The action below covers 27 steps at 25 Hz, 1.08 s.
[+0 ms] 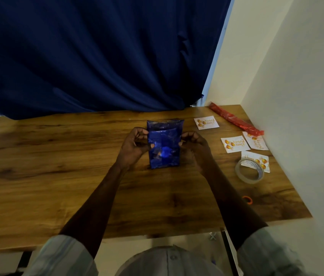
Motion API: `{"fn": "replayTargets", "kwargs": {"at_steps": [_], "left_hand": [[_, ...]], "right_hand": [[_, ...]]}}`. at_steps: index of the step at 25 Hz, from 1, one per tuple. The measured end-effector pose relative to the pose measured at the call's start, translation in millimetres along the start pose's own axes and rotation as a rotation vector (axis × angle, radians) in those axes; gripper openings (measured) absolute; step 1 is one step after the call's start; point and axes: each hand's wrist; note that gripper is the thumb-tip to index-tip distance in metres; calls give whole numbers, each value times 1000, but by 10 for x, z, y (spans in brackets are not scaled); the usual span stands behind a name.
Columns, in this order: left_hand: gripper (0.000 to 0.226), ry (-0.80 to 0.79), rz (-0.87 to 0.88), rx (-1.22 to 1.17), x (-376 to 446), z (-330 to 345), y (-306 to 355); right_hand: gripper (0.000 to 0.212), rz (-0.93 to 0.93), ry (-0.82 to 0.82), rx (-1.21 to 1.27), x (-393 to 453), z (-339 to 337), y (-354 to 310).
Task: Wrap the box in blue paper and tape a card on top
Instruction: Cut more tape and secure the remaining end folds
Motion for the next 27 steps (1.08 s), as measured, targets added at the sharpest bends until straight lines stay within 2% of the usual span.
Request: {"fn": "replayTargets", "kwargs": {"at_steps": [4,20,24,27], "left_hand": [[39,23,8,-10,-13,24,29],[36,42,-4,-30,4,98,46],[35,45,-9,-46,4,83,13],[34,40,-15,-56,0,104,52]], "right_hand": [[34,-6,-13,2,30,28,-4],[28,39,-94,-50,142,94,-79],[28,1,-130,-77,132,134,-87],[30,104,-154,-97,142,179,-103]]}}
Point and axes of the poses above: each hand's wrist, its own x-axis towards the middle knuckle, its own z-axis out of the palm, y = z × x, and after that the axes turned 10 degrees about x, right-handed
